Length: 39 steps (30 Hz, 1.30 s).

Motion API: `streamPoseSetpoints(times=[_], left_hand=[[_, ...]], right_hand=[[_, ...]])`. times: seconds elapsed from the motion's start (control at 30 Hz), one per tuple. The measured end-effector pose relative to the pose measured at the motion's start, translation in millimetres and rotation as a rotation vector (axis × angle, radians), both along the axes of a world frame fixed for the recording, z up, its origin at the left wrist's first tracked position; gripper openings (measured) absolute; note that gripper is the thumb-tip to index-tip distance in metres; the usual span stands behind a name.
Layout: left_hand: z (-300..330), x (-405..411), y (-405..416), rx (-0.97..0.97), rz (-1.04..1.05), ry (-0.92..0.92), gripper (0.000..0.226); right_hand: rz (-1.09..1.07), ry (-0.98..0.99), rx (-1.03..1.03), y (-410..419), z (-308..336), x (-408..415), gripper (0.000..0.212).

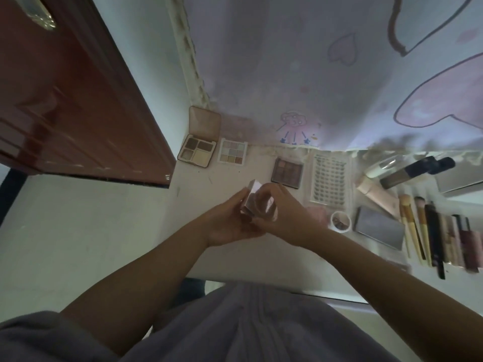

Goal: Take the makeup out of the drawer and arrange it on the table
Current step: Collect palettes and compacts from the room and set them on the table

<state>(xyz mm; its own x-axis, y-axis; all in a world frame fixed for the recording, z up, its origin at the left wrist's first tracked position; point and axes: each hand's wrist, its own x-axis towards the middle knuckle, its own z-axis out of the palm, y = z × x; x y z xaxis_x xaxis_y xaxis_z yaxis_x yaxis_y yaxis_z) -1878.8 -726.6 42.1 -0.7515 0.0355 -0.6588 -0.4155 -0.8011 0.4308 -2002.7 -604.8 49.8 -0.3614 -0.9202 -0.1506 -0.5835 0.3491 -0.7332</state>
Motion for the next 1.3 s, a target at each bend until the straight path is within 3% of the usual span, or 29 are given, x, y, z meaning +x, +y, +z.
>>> streamPoseSetpoints(times=[0.37, 0.8, 1.0, 1.13, 1.3], left_hand=[[46, 16, -27, -0.056, 0.072, 0.251, 0.048], [58, 30, -53, -0.057, -0.052, 0.321, 0.049], [63, 39, -55, -0.030, -0.144, 0.345, 0.053], [55, 42, -55, 0.061, -0.153, 0.299, 0.055], [34, 65, -63, 0.230, -0.046, 0.278, 0.055]], right_hand=[[-0.003, -0.021, -0.213, -40, 68, 21, 0.036], [-0.068, -0.029, -0.295, -51, 97, 50, 0.035], [-0.079, -0.192, -0.223, -38, 110, 51, 0.028], [-0.168, -0.406, -0.210, -38, 111, 38, 0.010], [-0.438, -0.796, -0.219, -46, 80, 29, 0.035]])
